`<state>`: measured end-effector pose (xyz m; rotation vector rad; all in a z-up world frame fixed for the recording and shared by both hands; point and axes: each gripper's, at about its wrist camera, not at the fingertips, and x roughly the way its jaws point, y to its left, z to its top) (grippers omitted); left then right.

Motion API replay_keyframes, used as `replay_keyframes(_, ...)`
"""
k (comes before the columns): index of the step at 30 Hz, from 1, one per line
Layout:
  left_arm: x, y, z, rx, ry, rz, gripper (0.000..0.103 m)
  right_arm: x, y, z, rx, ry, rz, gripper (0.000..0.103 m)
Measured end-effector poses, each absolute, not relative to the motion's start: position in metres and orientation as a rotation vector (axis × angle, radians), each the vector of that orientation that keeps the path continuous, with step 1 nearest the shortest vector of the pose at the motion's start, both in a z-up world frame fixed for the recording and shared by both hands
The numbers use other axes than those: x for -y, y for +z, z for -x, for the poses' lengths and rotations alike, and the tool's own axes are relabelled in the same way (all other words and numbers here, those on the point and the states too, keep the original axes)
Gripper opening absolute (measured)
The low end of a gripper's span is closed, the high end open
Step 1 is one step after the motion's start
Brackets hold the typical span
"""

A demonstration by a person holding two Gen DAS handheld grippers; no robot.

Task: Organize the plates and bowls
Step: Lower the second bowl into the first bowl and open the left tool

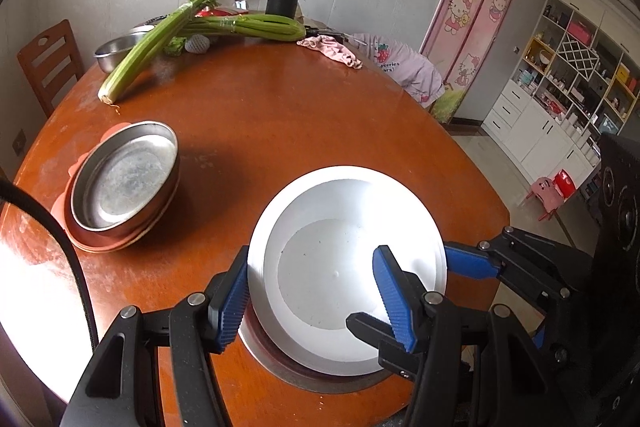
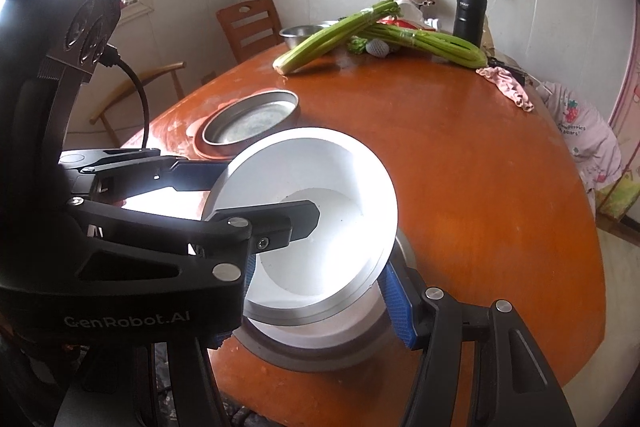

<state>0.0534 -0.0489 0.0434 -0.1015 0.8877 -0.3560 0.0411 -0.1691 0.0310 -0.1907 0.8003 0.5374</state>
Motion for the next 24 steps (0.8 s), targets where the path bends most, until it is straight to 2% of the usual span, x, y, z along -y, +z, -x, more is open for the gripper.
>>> replay_keyframes(24, 0.055, 0.016, -0.059, -0.931, -0.347, 0.100, 0.059, 0.174, 0.005, -0.051, -0.852, 0.534, 0.181, 0.064)
